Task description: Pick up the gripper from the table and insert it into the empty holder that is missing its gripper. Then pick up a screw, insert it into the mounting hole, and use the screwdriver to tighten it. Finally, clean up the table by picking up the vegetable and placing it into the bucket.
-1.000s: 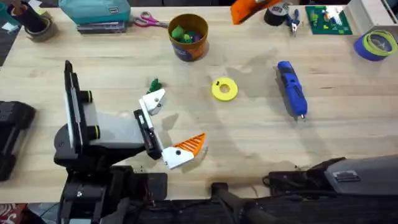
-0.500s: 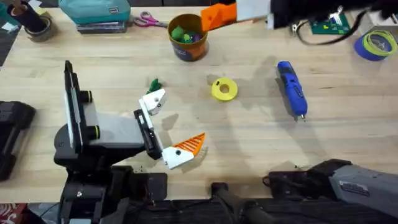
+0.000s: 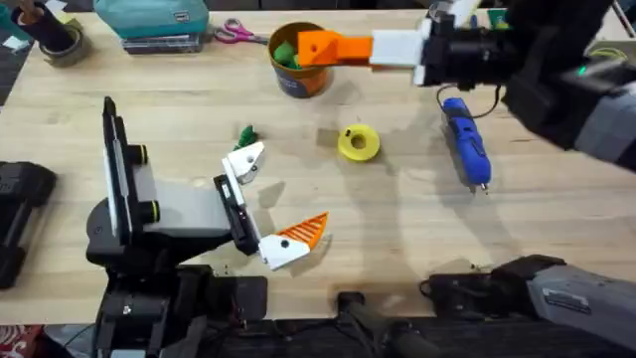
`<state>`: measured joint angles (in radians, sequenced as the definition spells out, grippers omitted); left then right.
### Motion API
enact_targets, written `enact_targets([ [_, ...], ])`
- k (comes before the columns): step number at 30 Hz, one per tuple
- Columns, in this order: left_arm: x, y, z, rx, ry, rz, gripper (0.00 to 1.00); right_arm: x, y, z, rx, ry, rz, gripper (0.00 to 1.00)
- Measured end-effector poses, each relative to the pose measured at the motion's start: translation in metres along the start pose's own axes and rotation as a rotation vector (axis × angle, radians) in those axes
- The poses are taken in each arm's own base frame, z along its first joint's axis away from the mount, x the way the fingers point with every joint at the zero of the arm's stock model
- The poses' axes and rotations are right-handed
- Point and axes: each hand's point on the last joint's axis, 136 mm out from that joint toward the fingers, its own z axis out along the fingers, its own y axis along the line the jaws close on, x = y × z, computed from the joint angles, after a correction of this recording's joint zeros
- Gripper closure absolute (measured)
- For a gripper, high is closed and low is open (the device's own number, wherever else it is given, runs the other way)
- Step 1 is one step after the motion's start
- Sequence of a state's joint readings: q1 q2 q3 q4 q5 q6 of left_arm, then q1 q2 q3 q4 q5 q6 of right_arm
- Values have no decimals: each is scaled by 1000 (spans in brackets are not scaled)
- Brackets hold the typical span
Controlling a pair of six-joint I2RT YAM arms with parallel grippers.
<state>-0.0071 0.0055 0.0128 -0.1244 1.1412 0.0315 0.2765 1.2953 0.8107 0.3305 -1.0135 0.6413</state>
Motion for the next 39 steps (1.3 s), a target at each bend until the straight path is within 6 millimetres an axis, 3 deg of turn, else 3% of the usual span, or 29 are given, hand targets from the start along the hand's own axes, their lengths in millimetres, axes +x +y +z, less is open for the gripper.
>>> enact_targets([
  [2, 0, 0, 0, 0, 0, 0, 16, 11, -2, -11, -88, -8, 81, 992],
  [15, 0, 0, 0, 0, 0, 0, 16, 49, -13, -3, -282, 230, 310, 992],
  [23, 0, 0, 0, 0, 0, 0, 15, 56, -5, -3, -327, 304, 341, 992],
  [31, 0, 0, 0, 0, 0, 0, 15, 85, -9, 10, -339, 383, 446, 992],
  [39, 0, 0, 0, 0, 0, 0, 15, 101, -10, 11, -326, 368, 511, 992],
])
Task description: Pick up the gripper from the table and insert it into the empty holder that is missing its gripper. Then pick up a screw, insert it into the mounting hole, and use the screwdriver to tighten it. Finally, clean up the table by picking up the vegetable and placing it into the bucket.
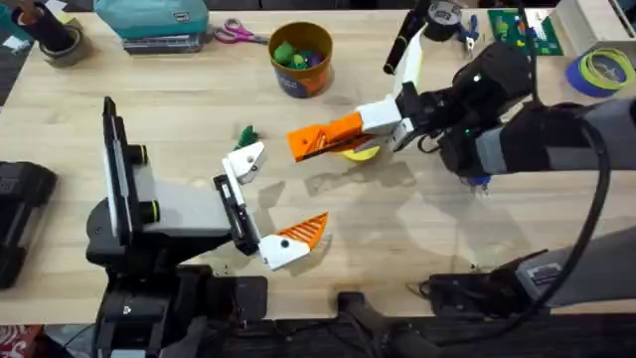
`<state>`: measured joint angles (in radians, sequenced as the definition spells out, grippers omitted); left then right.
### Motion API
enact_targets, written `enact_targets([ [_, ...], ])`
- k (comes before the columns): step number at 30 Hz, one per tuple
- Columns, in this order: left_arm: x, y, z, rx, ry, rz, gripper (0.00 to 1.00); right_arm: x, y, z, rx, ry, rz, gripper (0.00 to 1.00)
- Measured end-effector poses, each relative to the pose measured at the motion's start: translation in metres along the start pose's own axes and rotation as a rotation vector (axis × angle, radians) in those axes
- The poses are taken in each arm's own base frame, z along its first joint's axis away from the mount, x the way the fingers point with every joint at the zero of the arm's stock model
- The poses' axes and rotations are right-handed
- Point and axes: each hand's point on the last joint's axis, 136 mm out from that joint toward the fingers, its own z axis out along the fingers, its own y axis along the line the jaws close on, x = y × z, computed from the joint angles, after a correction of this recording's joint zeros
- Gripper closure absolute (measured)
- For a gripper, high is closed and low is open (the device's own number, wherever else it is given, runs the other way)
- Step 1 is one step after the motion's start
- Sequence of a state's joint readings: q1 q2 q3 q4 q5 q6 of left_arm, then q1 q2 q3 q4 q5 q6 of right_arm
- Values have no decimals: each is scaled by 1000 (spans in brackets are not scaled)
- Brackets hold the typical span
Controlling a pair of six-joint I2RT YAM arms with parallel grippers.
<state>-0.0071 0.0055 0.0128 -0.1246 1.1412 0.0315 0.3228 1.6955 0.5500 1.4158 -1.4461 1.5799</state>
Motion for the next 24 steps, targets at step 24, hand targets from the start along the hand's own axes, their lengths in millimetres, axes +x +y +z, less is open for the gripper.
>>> enact_targets([
  [24, 0, 0, 0, 0, 0, 0, 15, 18, 7, 37, -32, 58, -73, 992],
])
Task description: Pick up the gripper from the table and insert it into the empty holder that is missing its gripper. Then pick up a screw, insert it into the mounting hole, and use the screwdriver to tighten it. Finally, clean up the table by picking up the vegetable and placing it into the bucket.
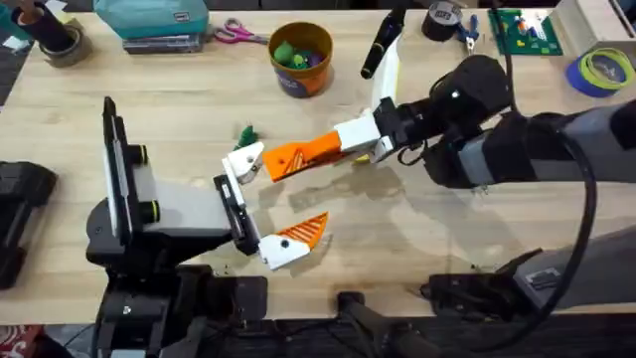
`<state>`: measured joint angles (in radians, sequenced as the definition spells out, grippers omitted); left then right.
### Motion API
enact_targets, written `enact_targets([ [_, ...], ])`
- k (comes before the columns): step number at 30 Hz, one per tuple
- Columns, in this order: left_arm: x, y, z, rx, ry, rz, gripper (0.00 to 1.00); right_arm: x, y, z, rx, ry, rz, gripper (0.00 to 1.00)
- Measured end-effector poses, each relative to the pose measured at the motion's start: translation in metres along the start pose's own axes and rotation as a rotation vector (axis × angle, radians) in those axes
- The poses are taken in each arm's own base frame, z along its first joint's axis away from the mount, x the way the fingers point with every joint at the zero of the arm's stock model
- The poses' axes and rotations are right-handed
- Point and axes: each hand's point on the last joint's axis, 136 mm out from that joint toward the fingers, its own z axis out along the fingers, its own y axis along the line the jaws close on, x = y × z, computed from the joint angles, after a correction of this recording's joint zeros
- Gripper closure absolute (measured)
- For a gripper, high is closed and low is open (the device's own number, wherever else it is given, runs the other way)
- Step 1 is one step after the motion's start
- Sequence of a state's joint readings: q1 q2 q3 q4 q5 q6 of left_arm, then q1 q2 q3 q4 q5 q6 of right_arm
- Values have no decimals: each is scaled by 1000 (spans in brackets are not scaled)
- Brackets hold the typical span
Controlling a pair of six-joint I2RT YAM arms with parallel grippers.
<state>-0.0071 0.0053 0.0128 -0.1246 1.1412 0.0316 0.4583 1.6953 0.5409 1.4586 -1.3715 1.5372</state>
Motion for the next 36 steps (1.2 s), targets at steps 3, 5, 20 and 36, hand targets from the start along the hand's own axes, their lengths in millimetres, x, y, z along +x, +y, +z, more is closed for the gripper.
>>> enact_targets([
  [3, 0, 0, 0, 0, 0, 0, 15, -1, -1, 1, -1, -5, 5, 992],
  [5, 0, 0, 0, 0, 0, 0, 15, -1, -5, 3, 1, -9, 20, 992],
  [20, 0, 0, 0, 0, 0, 0, 15, 0, -21, 8, 9, -11, 106, 992],
  [36, 0, 0, 0, 0, 0, 0, 15, 0, -24, 8, 11, -13, 117, 992],
])
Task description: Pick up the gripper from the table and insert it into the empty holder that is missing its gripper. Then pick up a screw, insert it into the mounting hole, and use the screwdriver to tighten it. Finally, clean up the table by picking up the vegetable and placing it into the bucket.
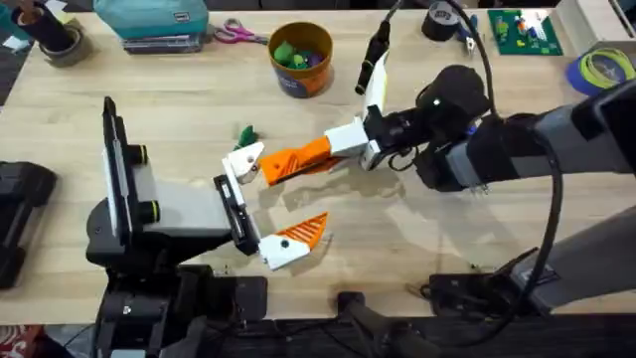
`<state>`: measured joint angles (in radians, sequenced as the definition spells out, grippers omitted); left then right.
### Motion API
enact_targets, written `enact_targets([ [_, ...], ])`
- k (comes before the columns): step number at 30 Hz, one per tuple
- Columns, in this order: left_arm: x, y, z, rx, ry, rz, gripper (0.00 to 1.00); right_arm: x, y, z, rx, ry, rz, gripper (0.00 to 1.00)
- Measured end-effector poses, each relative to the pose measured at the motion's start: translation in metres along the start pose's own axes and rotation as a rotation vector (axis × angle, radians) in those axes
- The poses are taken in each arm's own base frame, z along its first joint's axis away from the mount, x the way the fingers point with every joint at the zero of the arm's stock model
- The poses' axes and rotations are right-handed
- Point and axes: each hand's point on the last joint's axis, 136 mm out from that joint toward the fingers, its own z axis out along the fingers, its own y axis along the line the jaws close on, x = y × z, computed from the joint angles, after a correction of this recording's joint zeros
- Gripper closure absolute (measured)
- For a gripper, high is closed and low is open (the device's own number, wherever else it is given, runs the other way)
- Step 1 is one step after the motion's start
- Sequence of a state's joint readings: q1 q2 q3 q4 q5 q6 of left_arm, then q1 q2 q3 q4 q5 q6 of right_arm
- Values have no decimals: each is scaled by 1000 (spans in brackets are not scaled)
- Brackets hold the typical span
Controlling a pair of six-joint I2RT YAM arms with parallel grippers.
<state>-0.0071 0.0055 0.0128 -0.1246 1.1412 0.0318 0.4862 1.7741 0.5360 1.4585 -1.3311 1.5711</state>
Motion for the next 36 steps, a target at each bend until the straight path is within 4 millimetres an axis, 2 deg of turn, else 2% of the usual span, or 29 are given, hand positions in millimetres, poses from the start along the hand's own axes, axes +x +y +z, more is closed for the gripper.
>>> enact_targets([
  [5, 0, 0, 0, 0, 0, 0, 15, 6, -6, -1, 6, -8, 29, 992],
  [10, 0, 0, 0, 0, 0, 0, 16, 6, -1, -1, -6, -11, -29, 992],
  [22, 0, 0, 0, 0, 0, 0, 15, 5, 0, 3, -10, -24, -29, 992],
  [29, 0, 0, 0, 0, 0, -1, 15, 3, -7, 6, -5, -33, -4, 992],
  [36, 0, 0, 0, 0, 0, -1, 16, 3, -7, 6, -7, -37, -11, 992],
])
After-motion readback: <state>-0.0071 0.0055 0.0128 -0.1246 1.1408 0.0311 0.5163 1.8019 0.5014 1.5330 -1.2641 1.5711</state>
